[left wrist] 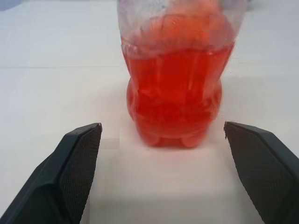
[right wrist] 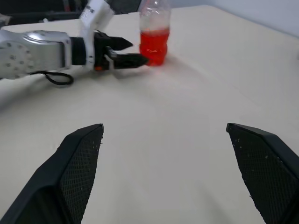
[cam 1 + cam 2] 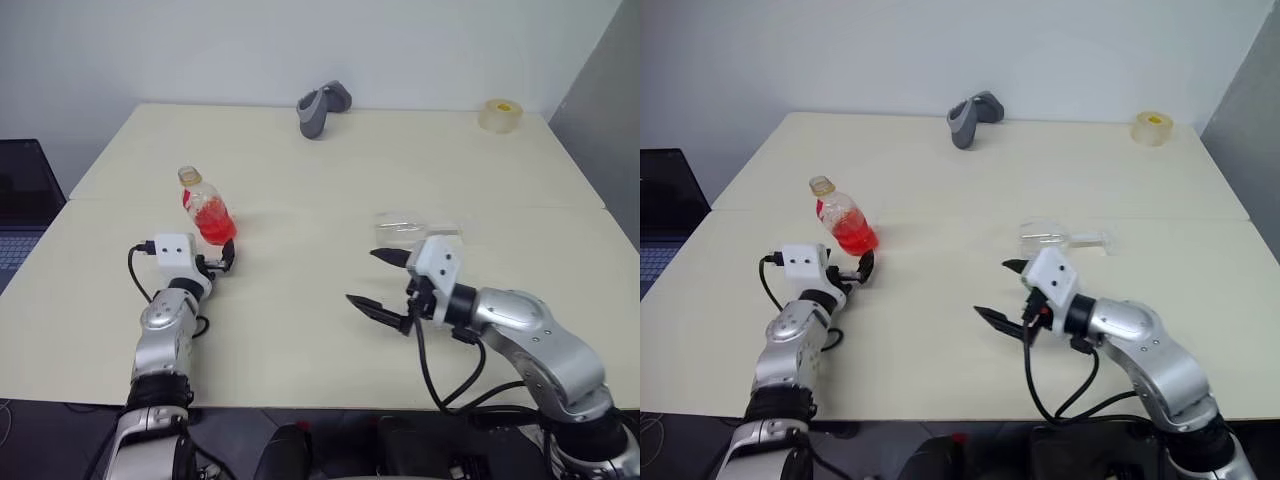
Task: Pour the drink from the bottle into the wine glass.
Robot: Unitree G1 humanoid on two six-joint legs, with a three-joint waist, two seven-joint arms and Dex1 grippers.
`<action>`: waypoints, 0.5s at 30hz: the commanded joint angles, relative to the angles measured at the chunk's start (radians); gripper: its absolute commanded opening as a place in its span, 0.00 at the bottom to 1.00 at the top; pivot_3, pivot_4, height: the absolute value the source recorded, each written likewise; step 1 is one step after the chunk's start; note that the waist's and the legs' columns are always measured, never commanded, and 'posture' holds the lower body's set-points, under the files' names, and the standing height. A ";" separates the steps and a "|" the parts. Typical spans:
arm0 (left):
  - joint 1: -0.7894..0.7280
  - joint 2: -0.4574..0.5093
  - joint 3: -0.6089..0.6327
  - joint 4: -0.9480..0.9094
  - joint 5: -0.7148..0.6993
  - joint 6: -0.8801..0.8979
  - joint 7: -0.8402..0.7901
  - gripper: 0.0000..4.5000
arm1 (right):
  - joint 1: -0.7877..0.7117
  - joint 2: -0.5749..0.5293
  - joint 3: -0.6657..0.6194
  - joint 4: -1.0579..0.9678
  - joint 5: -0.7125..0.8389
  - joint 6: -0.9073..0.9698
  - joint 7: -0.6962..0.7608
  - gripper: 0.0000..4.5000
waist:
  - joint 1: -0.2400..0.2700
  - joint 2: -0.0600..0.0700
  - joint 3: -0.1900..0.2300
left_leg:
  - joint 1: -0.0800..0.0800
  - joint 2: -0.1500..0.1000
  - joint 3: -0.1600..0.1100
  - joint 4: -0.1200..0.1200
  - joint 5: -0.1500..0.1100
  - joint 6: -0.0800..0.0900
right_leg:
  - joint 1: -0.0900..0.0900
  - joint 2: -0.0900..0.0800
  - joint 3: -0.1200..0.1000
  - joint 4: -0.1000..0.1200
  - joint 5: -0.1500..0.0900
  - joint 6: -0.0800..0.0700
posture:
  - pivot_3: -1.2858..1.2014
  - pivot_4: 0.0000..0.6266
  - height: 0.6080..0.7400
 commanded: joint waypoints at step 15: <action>0.143 0.075 -0.258 -0.516 -0.074 0.170 -0.372 0.99 | 0.066 -0.265 -0.047 0.161 -0.485 -0.256 -0.167 1.00 | 0.002 0.000 0.000 | 0.001 -0.001 0.001 0.000 0.000 0.000 | 0.001 0.001 0.001 0.000 -0.001 0.001 | 0.52 0.24 1.00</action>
